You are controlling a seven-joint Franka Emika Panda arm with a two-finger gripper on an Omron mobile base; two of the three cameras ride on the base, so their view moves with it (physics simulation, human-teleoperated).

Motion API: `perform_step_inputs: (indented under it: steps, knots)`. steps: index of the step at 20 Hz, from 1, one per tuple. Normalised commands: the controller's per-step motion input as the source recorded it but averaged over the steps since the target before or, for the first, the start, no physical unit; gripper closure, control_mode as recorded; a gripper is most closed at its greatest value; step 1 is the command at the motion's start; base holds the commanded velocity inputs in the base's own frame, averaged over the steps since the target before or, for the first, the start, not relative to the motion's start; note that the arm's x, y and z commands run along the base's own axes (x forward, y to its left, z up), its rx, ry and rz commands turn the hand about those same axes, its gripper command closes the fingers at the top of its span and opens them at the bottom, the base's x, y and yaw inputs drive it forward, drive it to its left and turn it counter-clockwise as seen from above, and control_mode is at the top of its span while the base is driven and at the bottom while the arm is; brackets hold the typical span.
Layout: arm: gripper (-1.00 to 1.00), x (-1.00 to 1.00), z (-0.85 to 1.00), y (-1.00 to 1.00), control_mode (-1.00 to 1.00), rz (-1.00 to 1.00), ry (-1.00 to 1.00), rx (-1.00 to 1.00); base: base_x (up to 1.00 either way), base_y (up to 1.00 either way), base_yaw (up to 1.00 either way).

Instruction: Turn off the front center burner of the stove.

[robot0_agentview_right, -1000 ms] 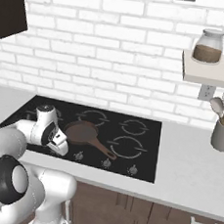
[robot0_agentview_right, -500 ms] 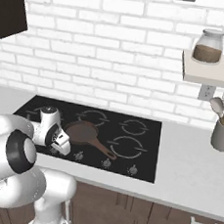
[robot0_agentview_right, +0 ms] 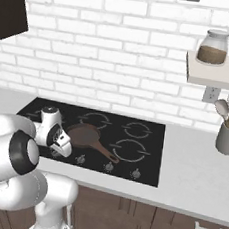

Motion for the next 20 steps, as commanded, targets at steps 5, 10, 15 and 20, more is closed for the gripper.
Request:
perform_step_inputs:
  steps: [5,10,15,20]
  knots:
    - [1.00,0.00,0.00,0.00,-1.00,0.00,0.00,0.00,0.00,0.00,0.00]
    - [1.00,0.00,0.00,0.00,-1.00,-0.03,0.00,0.00,0.00,0.00,0.00]
    - [1.00,-0.20,0.00,0.13,-1.00,-0.38,0.00,0.00,0.00,0.00,0.00]
    - [1.00,-0.25,0.00,0.51,-1.00,-0.55,-0.01,0.00,0.00,0.00,0.00]
